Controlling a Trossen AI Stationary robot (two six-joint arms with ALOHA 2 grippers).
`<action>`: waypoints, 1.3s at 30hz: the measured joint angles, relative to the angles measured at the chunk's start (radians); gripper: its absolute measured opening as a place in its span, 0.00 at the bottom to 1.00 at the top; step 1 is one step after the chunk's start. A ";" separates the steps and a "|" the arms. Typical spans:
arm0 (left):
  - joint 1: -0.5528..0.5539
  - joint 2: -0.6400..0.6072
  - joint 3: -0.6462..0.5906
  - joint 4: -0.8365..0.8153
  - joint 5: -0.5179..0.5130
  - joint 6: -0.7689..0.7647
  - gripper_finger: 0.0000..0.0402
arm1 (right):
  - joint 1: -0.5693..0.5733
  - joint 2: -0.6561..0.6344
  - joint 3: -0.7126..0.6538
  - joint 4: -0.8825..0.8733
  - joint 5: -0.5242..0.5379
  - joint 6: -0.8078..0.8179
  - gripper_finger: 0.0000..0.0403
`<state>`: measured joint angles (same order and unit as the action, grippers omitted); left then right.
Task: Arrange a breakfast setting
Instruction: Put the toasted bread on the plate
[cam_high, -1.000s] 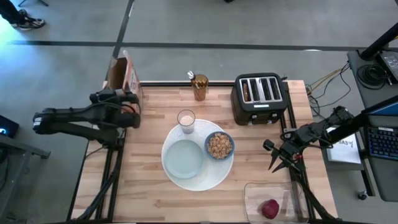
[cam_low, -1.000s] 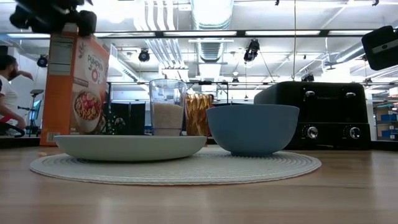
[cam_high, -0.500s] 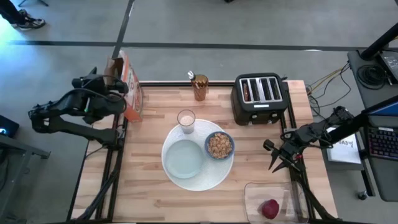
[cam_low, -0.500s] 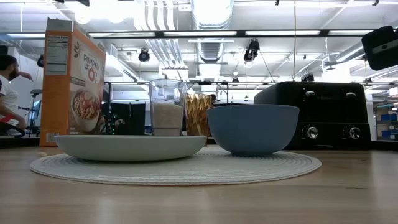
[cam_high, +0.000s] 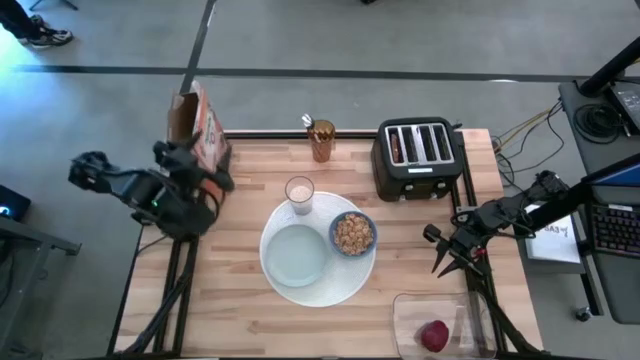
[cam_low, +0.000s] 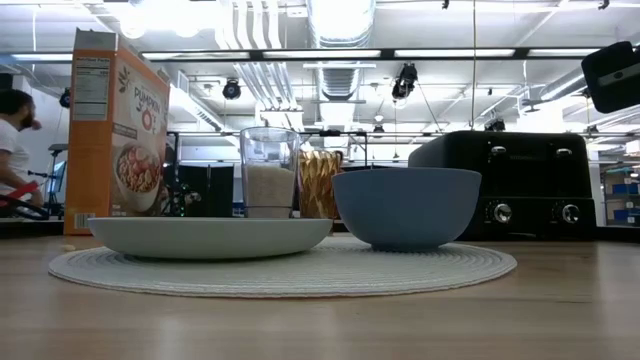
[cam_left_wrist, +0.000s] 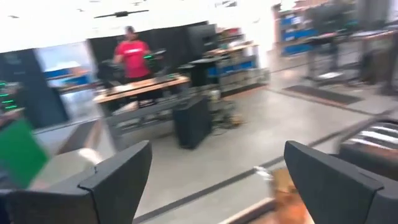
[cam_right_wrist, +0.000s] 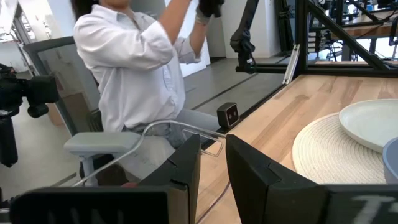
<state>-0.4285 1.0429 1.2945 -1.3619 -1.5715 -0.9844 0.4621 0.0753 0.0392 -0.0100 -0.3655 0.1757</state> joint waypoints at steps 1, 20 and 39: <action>-0.027 0.017 0.000 0.000 0.000 -0.020 0.87 | 0.000 0.000 0.000 0.000 0.000 0.000 0.17; -0.405 0.324 -0.184 -0.007 0.006 -0.569 0.79 | 0.000 0.000 0.000 0.000 0.000 0.000 0.17; -0.465 0.322 -0.699 0.175 0.007 -1.097 0.60 | 0.000 0.000 0.000 0.000 0.000 0.000 0.17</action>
<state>-0.8940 1.3645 0.5954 -1.1869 -1.5649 -2.0818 0.4618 0.0754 0.0392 -0.0101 -0.3656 0.1757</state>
